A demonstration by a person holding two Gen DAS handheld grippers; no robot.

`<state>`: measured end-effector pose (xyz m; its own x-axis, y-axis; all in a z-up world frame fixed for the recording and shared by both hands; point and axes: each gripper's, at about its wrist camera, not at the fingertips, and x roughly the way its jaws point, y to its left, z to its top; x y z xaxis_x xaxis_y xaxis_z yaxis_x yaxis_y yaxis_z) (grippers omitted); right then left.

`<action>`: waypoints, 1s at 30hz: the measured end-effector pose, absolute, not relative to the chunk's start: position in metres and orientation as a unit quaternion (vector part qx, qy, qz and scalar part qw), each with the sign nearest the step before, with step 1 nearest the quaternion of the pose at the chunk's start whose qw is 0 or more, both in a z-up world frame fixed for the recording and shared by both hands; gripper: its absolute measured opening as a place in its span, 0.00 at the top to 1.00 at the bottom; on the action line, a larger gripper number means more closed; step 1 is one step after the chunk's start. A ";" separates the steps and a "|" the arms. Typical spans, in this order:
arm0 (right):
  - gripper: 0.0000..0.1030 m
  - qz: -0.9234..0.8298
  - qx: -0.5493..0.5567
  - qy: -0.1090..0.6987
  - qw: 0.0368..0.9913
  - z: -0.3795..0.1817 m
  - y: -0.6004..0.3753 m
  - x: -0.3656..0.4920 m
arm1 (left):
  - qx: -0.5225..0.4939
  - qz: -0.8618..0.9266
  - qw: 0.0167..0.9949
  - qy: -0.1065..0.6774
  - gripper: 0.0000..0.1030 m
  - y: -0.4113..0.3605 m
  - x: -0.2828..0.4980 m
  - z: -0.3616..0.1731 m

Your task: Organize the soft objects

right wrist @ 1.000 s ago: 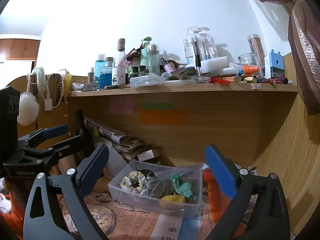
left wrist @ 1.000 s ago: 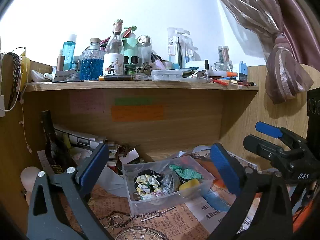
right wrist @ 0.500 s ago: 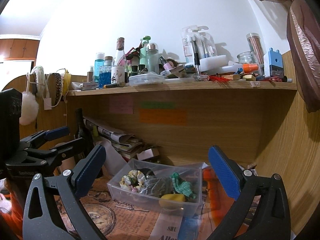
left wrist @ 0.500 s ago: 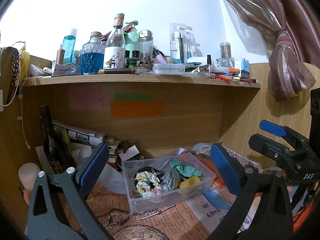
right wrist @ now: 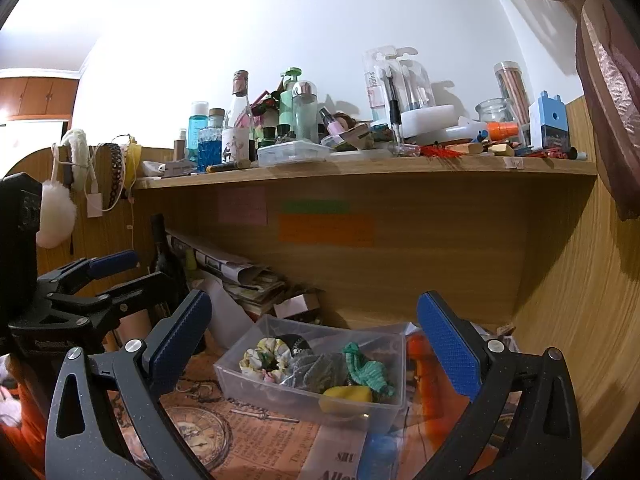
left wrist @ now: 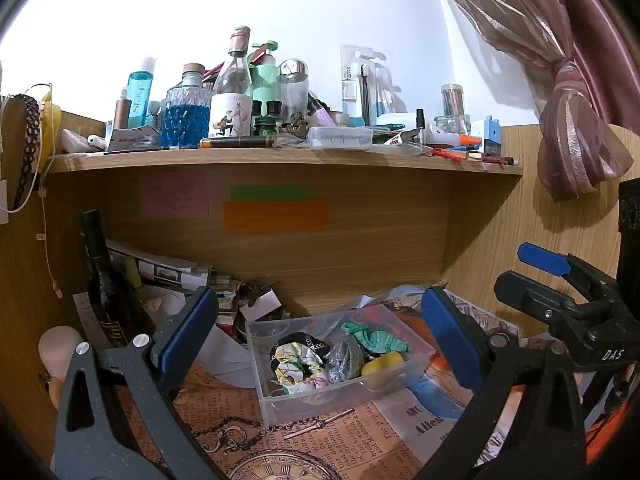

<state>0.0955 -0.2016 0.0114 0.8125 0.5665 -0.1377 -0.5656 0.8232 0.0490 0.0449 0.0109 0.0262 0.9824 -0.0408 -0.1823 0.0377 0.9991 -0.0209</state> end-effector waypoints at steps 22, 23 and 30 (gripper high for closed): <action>0.00 0.295 0.002 0.078 0.952 0.008 -0.204 0.095 | -0.002 -0.031 0.995 0.093 0.00 0.011 0.047 0.027; 0.00 0.295 0.002 0.078 0.952 0.008 -0.204 0.096 | -0.001 -0.031 0.995 0.093 0.00 0.011 0.047 0.026; 0.00 0.296 0.002 0.081 0.952 0.007 -0.203 0.096 | -0.003 -0.035 0.995 0.093 0.00 0.012 0.048 0.025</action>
<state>0.0962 -0.2028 0.0066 0.8117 0.5637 -0.1526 -0.5630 0.8248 0.0524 0.0477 0.0117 0.0247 0.9801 -0.0709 -0.1856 0.0697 0.9975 -0.0130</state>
